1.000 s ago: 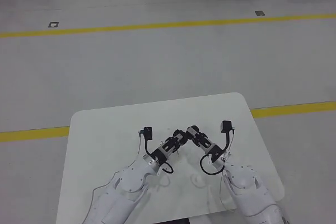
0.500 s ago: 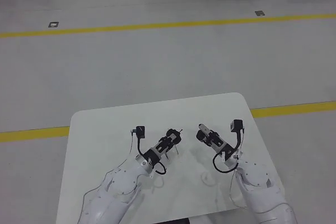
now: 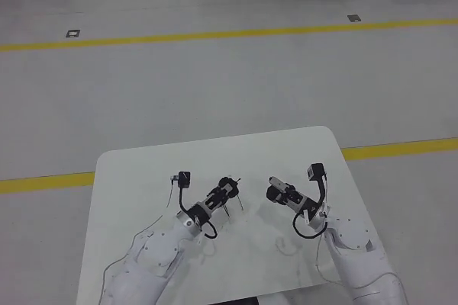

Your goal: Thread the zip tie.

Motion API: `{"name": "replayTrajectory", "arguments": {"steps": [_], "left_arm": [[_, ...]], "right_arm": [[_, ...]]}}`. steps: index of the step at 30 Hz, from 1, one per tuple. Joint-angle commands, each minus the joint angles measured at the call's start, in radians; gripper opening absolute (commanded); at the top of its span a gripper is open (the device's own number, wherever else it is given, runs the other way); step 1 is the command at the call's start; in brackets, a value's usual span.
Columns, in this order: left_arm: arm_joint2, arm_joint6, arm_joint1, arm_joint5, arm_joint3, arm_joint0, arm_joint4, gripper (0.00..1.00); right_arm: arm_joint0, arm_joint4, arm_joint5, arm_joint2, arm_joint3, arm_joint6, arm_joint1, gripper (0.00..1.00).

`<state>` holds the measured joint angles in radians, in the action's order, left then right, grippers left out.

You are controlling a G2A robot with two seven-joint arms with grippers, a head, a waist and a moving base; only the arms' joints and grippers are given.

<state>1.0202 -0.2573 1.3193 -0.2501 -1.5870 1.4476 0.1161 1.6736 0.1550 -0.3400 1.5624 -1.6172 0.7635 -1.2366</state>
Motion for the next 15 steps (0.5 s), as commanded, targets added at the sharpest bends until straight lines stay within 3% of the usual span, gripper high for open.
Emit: {"name": "replayTrajectory", "arguments": {"steps": [1, 5, 9, 12, 15], "left_arm": [[0.038, 0.024, -0.012, -0.007, -0.027, 0.032, 0.062, 0.0], [0.128, 0.043, -0.038, -0.007, -0.095, 0.105, 0.164, 0.0], [0.186, 0.055, -0.055, -0.01, -0.147, 0.165, 0.23, 0.0], [0.215, 0.063, -0.064, -0.015, -0.166, 0.197, 0.274, 0.0], [0.222, 0.063, -0.067, -0.029, -0.169, 0.21, 0.278, 0.0]], "right_arm": [[0.0, 0.0, 0.0, 0.0, 0.0, 0.0, 0.0, 1.0], [0.0, 0.0, 0.0, 0.0, 0.0, 0.0, 0.0, 1.0], [0.0, 0.0, 0.0, 0.0, 0.0, 0.0, 0.0, 1.0], [0.0, 0.0, 0.0, 0.0, 0.0, 0.0, 0.0, 1.0], [-0.034, -0.065, 0.016, -0.04, -0.008, 0.042, 0.003, 1.0]]}}
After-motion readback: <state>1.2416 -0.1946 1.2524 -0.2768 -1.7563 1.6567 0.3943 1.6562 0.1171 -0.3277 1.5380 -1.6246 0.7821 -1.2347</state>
